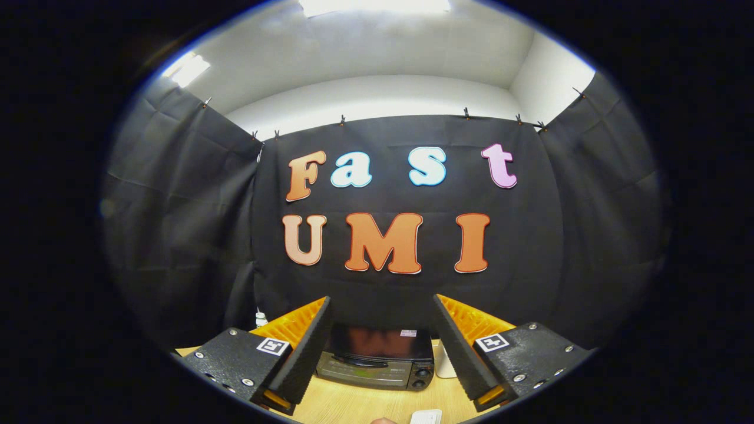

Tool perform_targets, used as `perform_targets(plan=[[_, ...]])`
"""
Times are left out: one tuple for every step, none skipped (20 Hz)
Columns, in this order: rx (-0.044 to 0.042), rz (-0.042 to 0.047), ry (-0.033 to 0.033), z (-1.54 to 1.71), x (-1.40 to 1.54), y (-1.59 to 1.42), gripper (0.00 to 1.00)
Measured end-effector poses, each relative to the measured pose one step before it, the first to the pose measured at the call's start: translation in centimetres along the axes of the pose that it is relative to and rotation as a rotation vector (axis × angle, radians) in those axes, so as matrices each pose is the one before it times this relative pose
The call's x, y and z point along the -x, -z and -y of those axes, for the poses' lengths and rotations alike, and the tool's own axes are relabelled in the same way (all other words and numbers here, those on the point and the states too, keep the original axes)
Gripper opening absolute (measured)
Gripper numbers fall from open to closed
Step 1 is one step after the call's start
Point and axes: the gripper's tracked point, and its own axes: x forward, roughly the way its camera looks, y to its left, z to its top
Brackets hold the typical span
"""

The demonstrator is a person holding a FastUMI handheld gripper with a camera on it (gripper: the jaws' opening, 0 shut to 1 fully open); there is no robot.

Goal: Open the toaster oven, put the food inside, and close the toaster oven door.

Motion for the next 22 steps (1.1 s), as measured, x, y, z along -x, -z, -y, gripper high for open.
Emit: perform_targets(plan=[[0.01081,0.01553,0.00231,0.037,0.165,-0.487,0.99],[0.01466,0.01755,0.00813,0.230,0.252,-0.346,0.99],[0.01595,0.02439,0.00602,0.048,0.157,-0.458,0.99],[0.01315,0.02331,0.00562,0.007,0.125,-0.597,0.99],[0.00727,0.01355,0.00592,0.165,0.064,-0.280,0.99],[-0.00133,0.01023,0.00027,-0.045,0.048,-0.245,0.99],[-0.00829,0.00840,-0.00250,0.006,-0.053,-0.249,0.99],[-0.01133,0.00683,-0.00136,0.200,0.059,-0.441,0.99],[-0.01176,0.00423,0.00228,0.290,-0.006,-0.263,0.99],[-0.00857,-0.00210,0.00581,0.421,-0.100,-0.038,0.99],[-0.00693,-0.00097,0.00469,0.361,-0.032,0.001,1.00],[-0.00362,-0.00353,0.00540,0.351,-0.026,-0.003,1.00],[-0.00194,-0.00222,0.00417,0.349,-0.031,0.082,1.00],[0.00103,-0.00263,0.00283,0.192,-0.021,0.073,1.00],[-0.00012,-0.00054,0.00396,0.325,0.056,0.032,1.00],[0.00016,-0.00111,-0.00081,0.216,0.004,-0.003,1.00],[-0.00225,0.00172,-0.00694,0.081,0.135,0.006,1.00],[-0.00044,0.00194,-0.01229,-0.130,0.080,-0.001,1.00],[0.00103,0.00287,-0.00814,0.045,0.071,0.013,1.00],[0.00179,0.00321,-0.00462,0.201,0.217,0.033,1.00],[0.00258,0.00295,-0.00382,0.175,0.167,0.015,1.00],[0.00195,0.00187,-0.00597,0.147,0.146,0.081,1.00]])
